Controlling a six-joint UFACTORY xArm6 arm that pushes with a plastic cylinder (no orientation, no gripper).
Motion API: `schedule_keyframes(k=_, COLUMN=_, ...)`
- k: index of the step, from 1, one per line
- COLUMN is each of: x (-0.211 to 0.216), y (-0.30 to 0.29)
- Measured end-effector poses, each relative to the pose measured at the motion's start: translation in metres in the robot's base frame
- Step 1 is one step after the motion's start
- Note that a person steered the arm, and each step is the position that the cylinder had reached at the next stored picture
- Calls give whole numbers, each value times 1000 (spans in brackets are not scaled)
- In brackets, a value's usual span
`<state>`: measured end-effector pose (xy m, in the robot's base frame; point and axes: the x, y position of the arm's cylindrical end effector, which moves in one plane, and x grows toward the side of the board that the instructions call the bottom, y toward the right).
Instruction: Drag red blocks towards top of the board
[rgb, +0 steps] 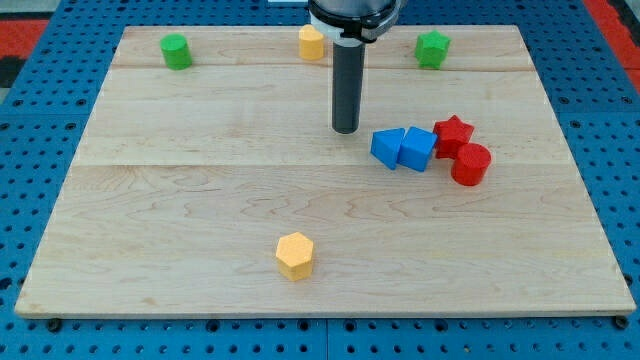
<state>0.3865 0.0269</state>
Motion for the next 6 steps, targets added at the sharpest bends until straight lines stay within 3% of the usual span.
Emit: schedule_keyframes(k=6, x=-1, y=-7)
